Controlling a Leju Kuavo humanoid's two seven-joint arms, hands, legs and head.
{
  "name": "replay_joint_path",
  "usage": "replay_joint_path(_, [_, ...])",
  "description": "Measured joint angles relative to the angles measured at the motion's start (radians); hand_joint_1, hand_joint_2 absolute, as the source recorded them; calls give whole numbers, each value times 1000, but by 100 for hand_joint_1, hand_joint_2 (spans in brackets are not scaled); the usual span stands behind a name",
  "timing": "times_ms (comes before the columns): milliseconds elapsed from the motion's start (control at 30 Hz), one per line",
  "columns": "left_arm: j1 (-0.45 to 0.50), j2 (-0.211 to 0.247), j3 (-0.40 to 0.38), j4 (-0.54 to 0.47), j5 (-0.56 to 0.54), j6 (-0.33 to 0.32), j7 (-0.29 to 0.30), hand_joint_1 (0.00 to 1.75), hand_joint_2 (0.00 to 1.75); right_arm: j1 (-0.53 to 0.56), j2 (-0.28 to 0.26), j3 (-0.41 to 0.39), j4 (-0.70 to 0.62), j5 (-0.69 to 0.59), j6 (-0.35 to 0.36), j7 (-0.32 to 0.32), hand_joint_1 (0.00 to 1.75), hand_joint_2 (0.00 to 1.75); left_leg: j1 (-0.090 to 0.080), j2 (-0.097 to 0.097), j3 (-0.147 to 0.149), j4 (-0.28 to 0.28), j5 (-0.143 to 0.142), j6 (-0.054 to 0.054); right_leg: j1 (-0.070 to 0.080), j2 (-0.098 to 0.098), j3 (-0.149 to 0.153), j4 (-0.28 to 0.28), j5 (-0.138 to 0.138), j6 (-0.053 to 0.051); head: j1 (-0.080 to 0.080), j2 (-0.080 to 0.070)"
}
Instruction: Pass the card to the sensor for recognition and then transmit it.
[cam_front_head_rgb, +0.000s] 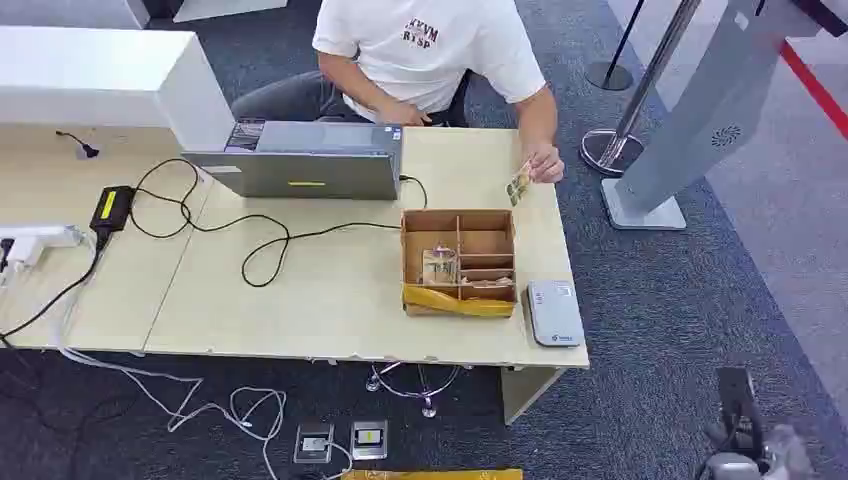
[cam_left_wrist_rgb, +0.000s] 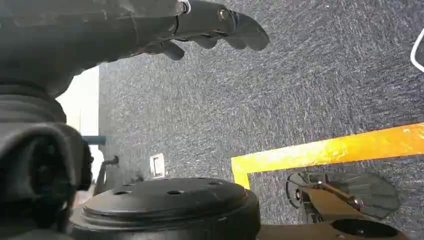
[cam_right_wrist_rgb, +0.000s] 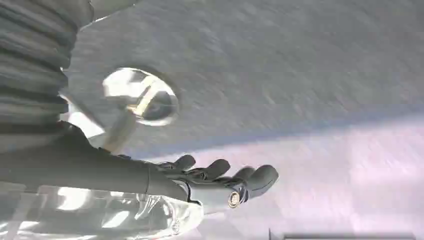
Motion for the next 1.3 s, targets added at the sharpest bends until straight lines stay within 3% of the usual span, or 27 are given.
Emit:
replay_joint_path(100, [0, 0, 0, 0, 0, -4, 0, 0, 0, -100, -66, -4, 1, 0, 4, 13, 0, 175, 0, -1, 0, 0, 0, 0, 0, 0, 0, 0, 0, 0, 0, 0])
replay_joint_path(267, [0, 0, 0, 0, 1, -12, 0, 0, 0, -209, -124, -5, 8, 0, -2, 30, 0, 175, 0, -1, -1, 0, 0, 0, 0, -2, 0, 0, 0, 0, 0, 0])
replay_joint_path(600, [0, 0, 0, 0, 6, -19, 0, 0, 0, -402, -180, 16, 19, 1, -33, 123, 0, 175, 0, -2, -2, 0, 0, 0, 0, -2, -1, 0, 0, 0, 0, 0])
replay_joint_path(800, [1, 0, 0, 0, 16, -17, -3, 0, 0, -487, -184, 49, 27, 1, -57, 135, 0, 175, 0, -3, -2, 0, 0, 1, 0, -3, -1, 0, 0, 0, 0, 0])
replay_joint_path(1067, [2, 0, 0, 0, 25, -8, -21, 0, 0, -607, -159, 67, 37, 2, -78, 13, 0, 175, 0, -3, -3, 0, 1, 1, 0, -4, -1, 1, 0, 0, 0, 0])
replay_joint_path(1300, [2, 0, 0, 0, 23, -7, -24, 0, 0, -699, -90, 129, 45, 2, -77, -67, 0, 175, 1, -4, -4, 0, 2, 1, 0, -4, -1, 1, 0, 0, 0, 0])
